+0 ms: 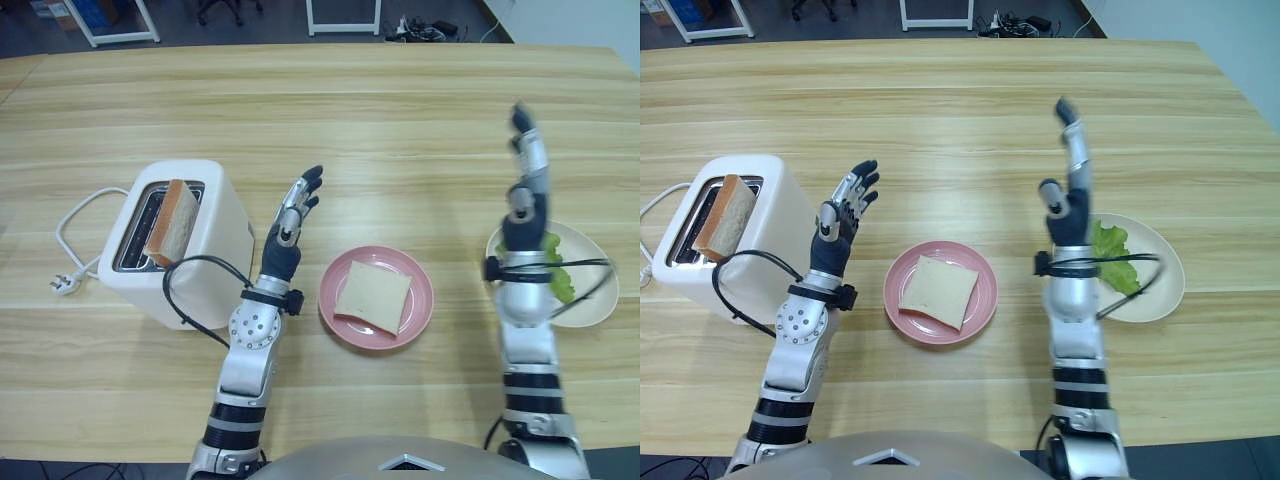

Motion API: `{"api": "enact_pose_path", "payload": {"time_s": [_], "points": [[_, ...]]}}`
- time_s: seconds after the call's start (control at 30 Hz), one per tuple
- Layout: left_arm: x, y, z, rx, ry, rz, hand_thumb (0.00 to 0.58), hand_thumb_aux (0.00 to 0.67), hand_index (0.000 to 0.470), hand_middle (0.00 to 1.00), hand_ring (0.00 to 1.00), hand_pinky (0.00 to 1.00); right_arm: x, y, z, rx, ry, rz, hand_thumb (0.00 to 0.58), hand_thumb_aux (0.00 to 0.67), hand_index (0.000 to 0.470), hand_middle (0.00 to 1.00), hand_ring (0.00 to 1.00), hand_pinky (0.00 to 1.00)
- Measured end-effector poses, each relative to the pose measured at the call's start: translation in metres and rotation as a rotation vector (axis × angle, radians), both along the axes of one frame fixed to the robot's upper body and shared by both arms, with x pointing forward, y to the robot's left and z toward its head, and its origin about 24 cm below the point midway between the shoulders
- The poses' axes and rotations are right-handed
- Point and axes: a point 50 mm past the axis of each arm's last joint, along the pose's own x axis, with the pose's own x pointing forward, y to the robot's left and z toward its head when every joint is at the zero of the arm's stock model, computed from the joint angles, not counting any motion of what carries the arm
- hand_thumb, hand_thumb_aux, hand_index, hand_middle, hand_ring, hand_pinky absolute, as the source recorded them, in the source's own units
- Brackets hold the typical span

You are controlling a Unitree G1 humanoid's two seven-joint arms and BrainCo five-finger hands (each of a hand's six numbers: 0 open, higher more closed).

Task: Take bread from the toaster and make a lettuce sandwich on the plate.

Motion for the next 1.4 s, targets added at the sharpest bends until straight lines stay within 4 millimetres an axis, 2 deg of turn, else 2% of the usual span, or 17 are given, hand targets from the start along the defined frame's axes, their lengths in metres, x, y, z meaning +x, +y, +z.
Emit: {"api": "enact_pose_path", "payload": {"time_s": [0.07, 0.13, 0.2, 0.27, 0.3, 0.43, 0.57, 0.7, 0.73, 0.77, 0.8, 0.83, 0.93, 1.0, 1.13, 1.23, 1.4], "points": [[-0.001, 0.003, -0.008, -0.004, 0.023, 0.015, 0.000, 0.000, 0.000, 0.00, 0.00, 0.00, 0.000, -0.031, 0.011, -0.275, 0.040, -0.249, 0.000, 0.000, 0.000, 0.00, 0.00, 0.00], [-0.001, 0.005, -0.011, -0.009, 0.026, 0.029, 0.000, 0.000, 0.000, 0.00, 0.00, 0.00, 0.005, -0.057, 0.006, -0.478, 0.141, -0.423, 0.000, 0.000, 0.000, 0.00, 0.00, 0.00], [-0.002, 0.005, -0.014, -0.017, 0.033, 0.035, 0.000, 0.000, 0.000, 0.00, 0.00, 0.00, 0.011, -0.088, -0.009, -0.595, 0.288, -0.563, 0.000, 0.000, 0.000, 0.00, 0.00, 0.00], [-0.002, 0.002, -0.015, -0.029, 0.033, 0.031, 0.000, 0.000, 0.000, 0.00, 0.00, 0.00, 0.017, -0.106, -0.040, -0.651, 0.453, -0.611, 0.000, 0.000, 0.000, 0.00, 0.00, 0.00], [-0.002, 0.001, -0.015, -0.033, 0.033, 0.027, 0.000, 0.000, 0.000, 0.00, 0.00, 0.00, 0.018, -0.112, -0.059, -0.681, 0.533, -0.622, 0.000, 0.000, 0.000, 0.00, 0.00, 0.00], [-0.002, -0.001, -0.016, -0.041, 0.039, 0.020, 0.000, 0.000, 0.000, 0.00, 0.00, 0.00, 0.016, -0.119, -0.108, -0.760, 0.722, -0.620, 0.000, 0.000, 0.000, 0.00, 0.00, 0.00], [-0.001, -0.001, -0.017, -0.056, 0.052, 0.017, 0.000, 0.000, 0.000, 0.00, 0.00, 0.00, 0.013, -0.118, -0.135, -0.802, 0.795, -0.593, 0.000, 0.000, 0.000, 0.00, 0.00, 0.00], [-0.001, -0.002, -0.018, -0.062, 0.060, 0.021, 0.000, 0.000, 0.000, 0.00, 0.00, 0.00, 0.013, -0.125, -0.149, -0.828, 0.841, -0.602, 0.000, 0.000, 0.000, 0.00, 0.00, 0.00], [-0.001, -0.002, -0.018, -0.066, 0.062, 0.022, 0.000, 0.000, 0.000, 0.00, 0.00, 0.00, 0.014, -0.129, -0.150, -0.836, 0.850, -0.612, 0.092, 0.055, 0.039, 0.00, 0.00, 0.00], [-0.001, -0.003, -0.018, -0.070, 0.063, 0.022, 0.000, 0.000, 0.000, 0.00, 0.00, 0.00, 0.016, -0.133, -0.149, -0.845, 0.848, -0.626, 0.291, 0.197, 0.138, 0.00, 0.00, 0.00], [-0.001, -0.004, -0.018, -0.073, 0.064, 0.022, 0.000, 0.000, 0.000, 0.00, 0.00, 0.00, 0.017, -0.136, -0.147, -0.854, 0.845, -0.637, 0.400, 0.297, 0.208, 0.00, 0.00, 0.00], [-0.001, -0.004, -0.018, -0.074, 0.064, 0.022, 0.000, 0.000, 0.000, 0.00, 0.00, 0.00, 0.019, -0.138, -0.145, -0.857, 0.841, -0.644, 0.456, 0.360, 0.253, 0.00, 0.00, 0.00], [-0.001, -0.005, -0.019, -0.073, 0.067, 0.021, 0.000, 0.000, 0.000, 0.00, 0.00, 0.00, 0.026, -0.135, -0.143, -0.860, 0.816, -0.636, 0.512, 0.441, 0.310, 0.00, 0.00, 0.00], [-0.002, -0.005, -0.019, -0.073, 0.069, 0.021, 0.000, 0.000, 0.000, 0.00, 0.00, 0.00, 0.027, -0.133, -0.144, -0.870, 0.819, -0.624, 0.558, 0.539, 0.378, 0.00, 0.00, 0.00], [-0.002, -0.005, -0.020, -0.069, 0.074, 0.024, 0.000, 0.000, 0.000, 0.00, 0.00, 0.00, 0.027, -0.131, -0.145, -0.870, 0.801, -0.613, 0.560, 0.547, 0.383, 0.00, 0.00, 0.00], [-0.003, -0.005, -0.021, -0.066, 0.075, 0.026, 0.000, 0.000, 0.000, 0.00, 0.00, 0.00, 0.028, -0.129, -0.139, -0.876, 0.758, -0.609, 0.580, 0.670, 0.470, 0.00, 0.00, 0.00], [-0.003, -0.007, -0.023, -0.067, 0.084, 0.022, 0.000, 0.000, 0.000, 0.00, 0.00, 0.00, 0.026, -0.119, -0.119, -0.847, 0.635, -0.597, 0.580, 0.670, 0.470, 0.00, 0.00, 0.00]]}}
